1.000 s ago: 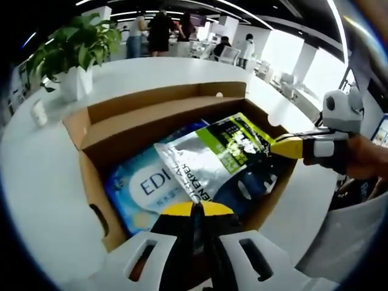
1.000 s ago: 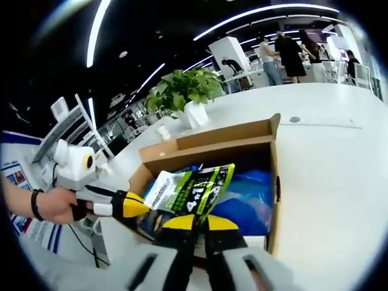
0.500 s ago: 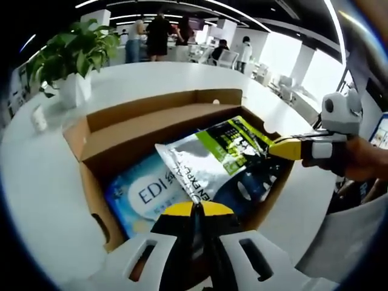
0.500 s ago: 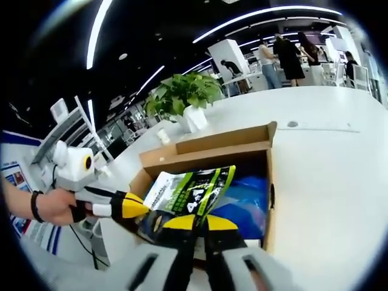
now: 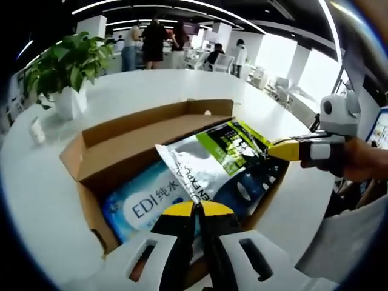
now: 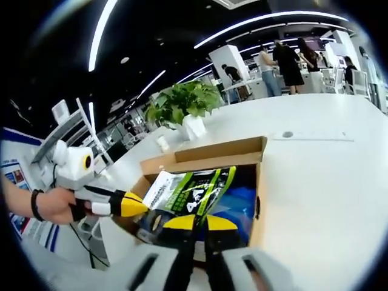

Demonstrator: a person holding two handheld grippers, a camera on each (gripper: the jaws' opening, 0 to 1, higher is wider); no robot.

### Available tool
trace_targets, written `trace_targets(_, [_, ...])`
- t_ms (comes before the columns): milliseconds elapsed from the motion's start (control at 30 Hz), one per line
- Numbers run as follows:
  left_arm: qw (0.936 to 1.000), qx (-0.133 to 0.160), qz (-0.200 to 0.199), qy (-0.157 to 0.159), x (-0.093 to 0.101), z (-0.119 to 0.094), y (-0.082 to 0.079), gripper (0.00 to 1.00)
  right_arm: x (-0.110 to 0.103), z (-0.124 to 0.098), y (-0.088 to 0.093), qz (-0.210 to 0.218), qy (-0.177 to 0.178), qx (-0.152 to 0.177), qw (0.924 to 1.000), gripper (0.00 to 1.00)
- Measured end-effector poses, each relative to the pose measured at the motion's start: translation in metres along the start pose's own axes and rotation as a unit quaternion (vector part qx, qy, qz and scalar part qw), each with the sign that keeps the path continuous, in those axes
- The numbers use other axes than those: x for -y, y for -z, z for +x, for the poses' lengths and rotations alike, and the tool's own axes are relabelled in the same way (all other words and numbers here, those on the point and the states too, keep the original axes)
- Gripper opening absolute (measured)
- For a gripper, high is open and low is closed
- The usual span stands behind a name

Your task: Operate the shoe box by opening the lid, removing the specified soft item, and placing it in the target area until the item is outside and the box remains undamaged.

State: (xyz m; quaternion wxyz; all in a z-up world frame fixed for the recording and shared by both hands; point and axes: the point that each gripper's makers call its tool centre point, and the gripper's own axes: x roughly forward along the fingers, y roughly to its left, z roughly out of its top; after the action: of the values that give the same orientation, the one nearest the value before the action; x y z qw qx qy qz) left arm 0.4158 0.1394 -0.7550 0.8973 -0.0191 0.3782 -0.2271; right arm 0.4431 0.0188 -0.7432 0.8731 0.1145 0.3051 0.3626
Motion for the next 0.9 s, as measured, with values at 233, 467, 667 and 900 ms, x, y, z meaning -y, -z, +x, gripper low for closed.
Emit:
trace_targets(233, [0.9999,0.002,0.013,0.008,0.016,0.006,-0.010,0.00,0.010,-0.015,-0.005,0.001,0.007,0.009,0.9999,0.00])
trace_targets(467, [0.9994,0.004,0.026,0.021,0.038,0.016,-0.020,0.00,0.026,-0.035,-0.006,0.006,0.020,0.016,0.9997,0.00])
trace_targets(667, [0.9988,0.004,0.036,0.032,0.060,0.023,-0.025,0.00,0.042,-0.056,-0.003,0.014,0.033,0.022,0.9991,0.00])
trace_targets(900, [0.9979,0.002,0.045,0.045,0.086,0.033,-0.027,0.00,0.057,-0.079,0.002,0.019,0.047,0.029,0.9983,0.00])
